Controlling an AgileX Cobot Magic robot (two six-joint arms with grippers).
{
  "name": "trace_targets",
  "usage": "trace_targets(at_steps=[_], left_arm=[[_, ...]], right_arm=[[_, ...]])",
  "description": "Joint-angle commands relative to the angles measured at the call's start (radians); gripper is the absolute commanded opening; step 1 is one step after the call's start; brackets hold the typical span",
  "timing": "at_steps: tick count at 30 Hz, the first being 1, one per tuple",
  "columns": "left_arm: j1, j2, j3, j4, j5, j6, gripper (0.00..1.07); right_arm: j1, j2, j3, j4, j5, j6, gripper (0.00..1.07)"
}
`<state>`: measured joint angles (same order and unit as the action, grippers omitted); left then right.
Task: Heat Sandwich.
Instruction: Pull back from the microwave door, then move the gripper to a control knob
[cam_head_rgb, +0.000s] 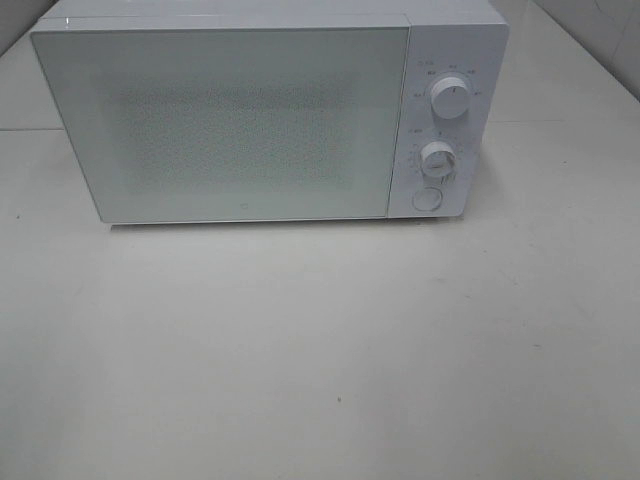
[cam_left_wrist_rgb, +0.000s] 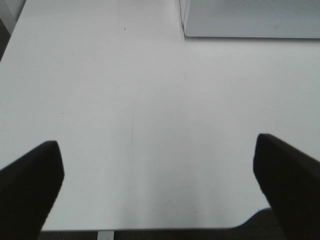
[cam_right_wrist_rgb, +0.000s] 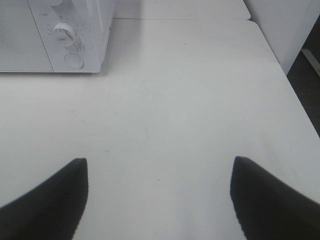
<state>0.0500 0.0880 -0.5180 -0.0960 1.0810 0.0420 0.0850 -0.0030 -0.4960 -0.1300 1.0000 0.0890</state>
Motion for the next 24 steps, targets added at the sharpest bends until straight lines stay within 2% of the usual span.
trace_targets(at_steps=[1,9,24], left_arm=[[0.002,-0.028,0.002,0.006,-0.008,-0.008,0.98],[0.002,-0.122,0.002,0.006,-0.008,-0.007,0.98],[0.002,-0.110,0.002,0.006,-0.010,-0.007,0.98]], right_arm=[[-0.004,-0.029,0.000,0.002,-0.003,0.003,0.75],[-0.004,-0.029,0.000,0.002,-0.003,0.003,0.75],[-0.004,-0.029,0.000,0.002,-0.003,0.002,0.75]])
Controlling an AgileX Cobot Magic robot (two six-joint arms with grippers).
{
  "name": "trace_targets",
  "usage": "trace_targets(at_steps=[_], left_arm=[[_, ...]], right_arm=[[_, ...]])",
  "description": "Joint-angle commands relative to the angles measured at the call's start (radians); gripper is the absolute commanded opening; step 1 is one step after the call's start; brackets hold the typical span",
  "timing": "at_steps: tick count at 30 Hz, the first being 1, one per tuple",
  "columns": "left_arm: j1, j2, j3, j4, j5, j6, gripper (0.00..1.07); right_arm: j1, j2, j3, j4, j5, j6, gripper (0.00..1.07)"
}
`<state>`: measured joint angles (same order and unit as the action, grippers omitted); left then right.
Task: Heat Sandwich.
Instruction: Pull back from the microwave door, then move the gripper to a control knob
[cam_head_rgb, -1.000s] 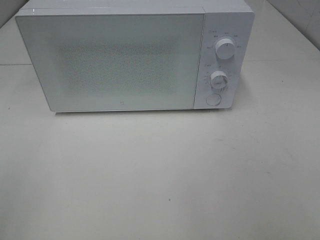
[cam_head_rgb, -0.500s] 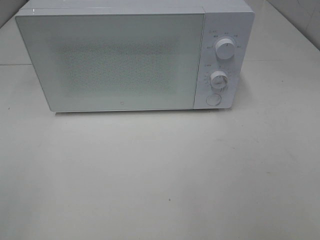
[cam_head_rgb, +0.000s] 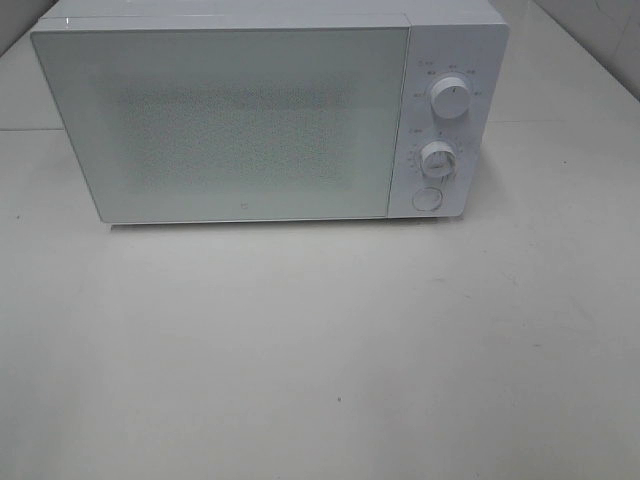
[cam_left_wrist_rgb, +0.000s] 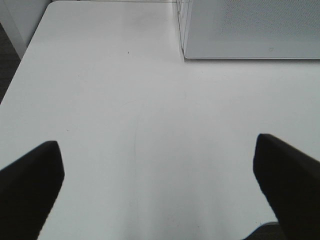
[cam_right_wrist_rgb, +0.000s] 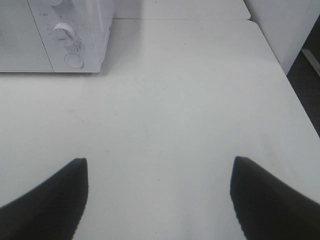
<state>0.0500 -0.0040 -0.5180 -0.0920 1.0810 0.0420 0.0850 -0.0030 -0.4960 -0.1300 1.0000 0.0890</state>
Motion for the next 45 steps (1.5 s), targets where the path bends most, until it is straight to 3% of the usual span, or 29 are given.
trace_targets(at_steps=[1,45], left_arm=[[0.002,-0.017,0.002,0.002,-0.010,-0.007,0.98],[0.002,-0.017,0.002,0.002,-0.010,-0.007,0.98]], right_arm=[[-0.004,-0.029,0.000,0.002,-0.003,0.002,0.75],[-0.004,-0.018,-0.016,0.007,-0.024,0.003,0.75]])
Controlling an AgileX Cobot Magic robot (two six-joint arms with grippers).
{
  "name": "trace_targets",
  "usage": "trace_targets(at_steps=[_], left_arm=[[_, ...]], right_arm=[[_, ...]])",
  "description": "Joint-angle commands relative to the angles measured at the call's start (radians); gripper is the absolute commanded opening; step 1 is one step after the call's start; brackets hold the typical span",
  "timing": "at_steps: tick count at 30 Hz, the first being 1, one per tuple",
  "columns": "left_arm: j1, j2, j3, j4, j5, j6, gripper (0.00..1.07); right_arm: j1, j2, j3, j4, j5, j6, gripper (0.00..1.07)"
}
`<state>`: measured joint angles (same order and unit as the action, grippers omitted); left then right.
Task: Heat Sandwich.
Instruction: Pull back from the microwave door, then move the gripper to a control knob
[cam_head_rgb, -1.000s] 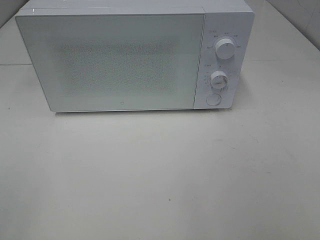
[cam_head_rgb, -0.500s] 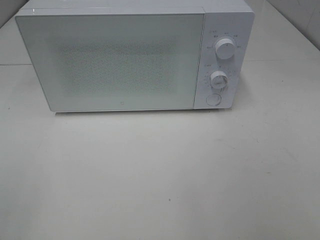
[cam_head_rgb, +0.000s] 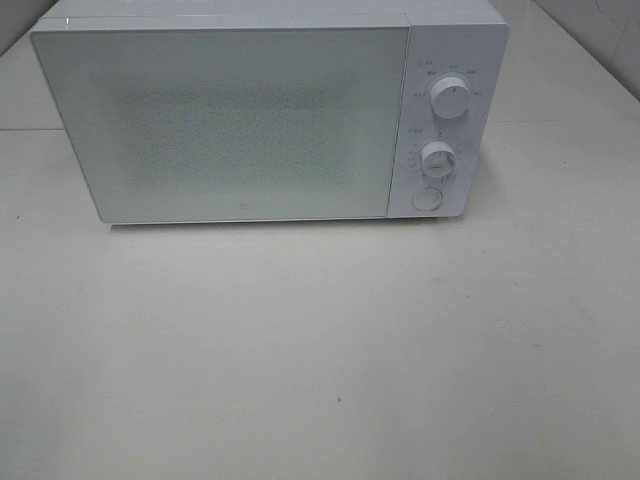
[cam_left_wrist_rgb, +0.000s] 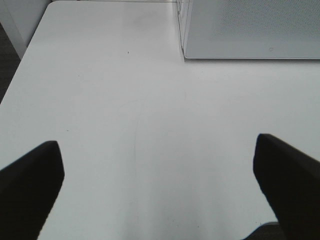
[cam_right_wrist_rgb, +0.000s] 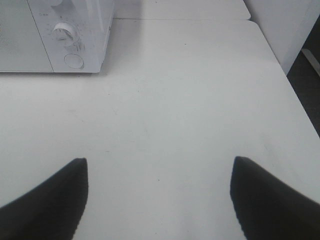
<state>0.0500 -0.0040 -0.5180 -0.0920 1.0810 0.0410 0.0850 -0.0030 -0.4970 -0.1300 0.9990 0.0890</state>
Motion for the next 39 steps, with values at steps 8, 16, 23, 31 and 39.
trace_targets(at_steps=[8,16,23,31,39], left_arm=[[0.002,-0.017,0.002,0.002,-0.010,-0.006,0.98],[0.002,-0.017,0.002,0.002,-0.010,-0.006,0.98],[0.002,-0.017,0.002,0.002,-0.010,-0.006,0.98],[0.002,-0.017,0.002,0.002,-0.010,-0.006,0.98],[0.002,-0.017,0.002,0.002,-0.010,-0.006,0.98]], right_arm=[[-0.004,0.074,-0.025,0.007,-0.078,0.002,0.75],[-0.004,0.195,-0.025,0.007,-0.166,0.006,0.75],[-0.004,0.299,0.001,0.009,-0.323,0.010,0.75],[-0.004,0.381,0.027,0.010,-0.428,0.010,0.75],[-0.004,0.505,0.029,0.010,-0.565,0.010,0.75]])
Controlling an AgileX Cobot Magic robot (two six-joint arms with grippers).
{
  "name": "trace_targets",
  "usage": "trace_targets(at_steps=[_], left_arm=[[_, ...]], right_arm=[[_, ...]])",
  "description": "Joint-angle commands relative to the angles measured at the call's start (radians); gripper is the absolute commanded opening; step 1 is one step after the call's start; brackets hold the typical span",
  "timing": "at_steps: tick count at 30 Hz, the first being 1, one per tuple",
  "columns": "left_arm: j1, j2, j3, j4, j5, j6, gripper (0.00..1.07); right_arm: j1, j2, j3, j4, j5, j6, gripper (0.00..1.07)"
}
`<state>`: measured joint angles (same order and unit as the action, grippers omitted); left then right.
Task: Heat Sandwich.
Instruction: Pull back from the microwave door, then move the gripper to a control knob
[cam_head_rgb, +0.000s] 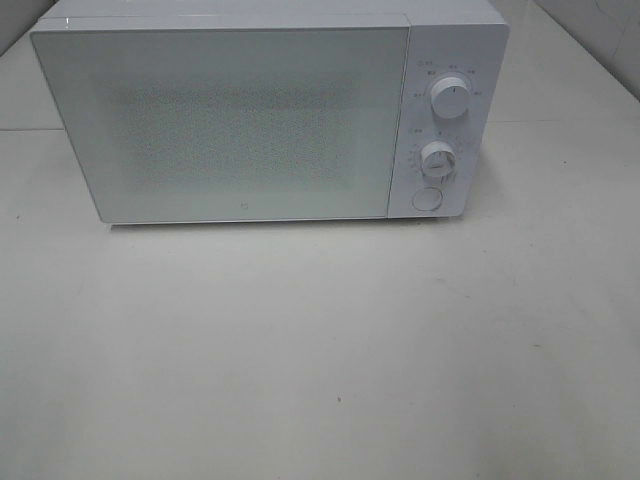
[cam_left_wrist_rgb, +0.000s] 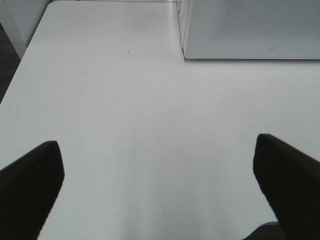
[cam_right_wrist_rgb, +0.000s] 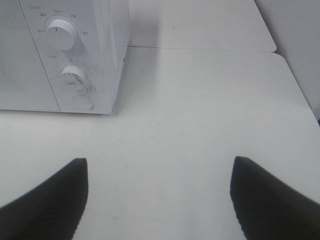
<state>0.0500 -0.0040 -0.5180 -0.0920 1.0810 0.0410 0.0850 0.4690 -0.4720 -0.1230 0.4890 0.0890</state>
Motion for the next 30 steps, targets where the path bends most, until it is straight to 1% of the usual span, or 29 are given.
trace_targets(at_steps=[1,16,17,21,25,26,30], left_arm=[[0.002,-0.017,0.002,0.002,-0.010,-0.006,0.98],[0.002,-0.017,0.002,0.002,-0.010,-0.006,0.98],[0.002,-0.017,0.002,0.002,-0.010,-0.006,0.98],[0.002,-0.017,0.002,0.002,-0.010,-0.006,0.98],[0.002,-0.017,0.002,0.002,-0.010,-0.006,0.98],[0.002,-0.017,0.002,0.002,-0.010,-0.006,0.98],[0.002,-0.017,0.002,0.002,-0.010,-0.006,0.98]], right_arm=[[-0.004,0.033,0.004,0.003,-0.055,0.010,0.75],[-0.004,0.272,0.004,0.003,-0.335,0.010,0.75],[-0.004,0.306,0.004,0.003,-0.388,0.010,0.75],[-0.004,0.355,0.004,0.003,-0.462,0.010,0.75],[-0.004,0.447,0.004,0.000,-0.615,0.010,0.75],[-0.004,0.447,0.004,0.000,-0.615,0.010,0.75],[-0.004,0.518,0.004,-0.001,-0.721,0.010,0.75]])
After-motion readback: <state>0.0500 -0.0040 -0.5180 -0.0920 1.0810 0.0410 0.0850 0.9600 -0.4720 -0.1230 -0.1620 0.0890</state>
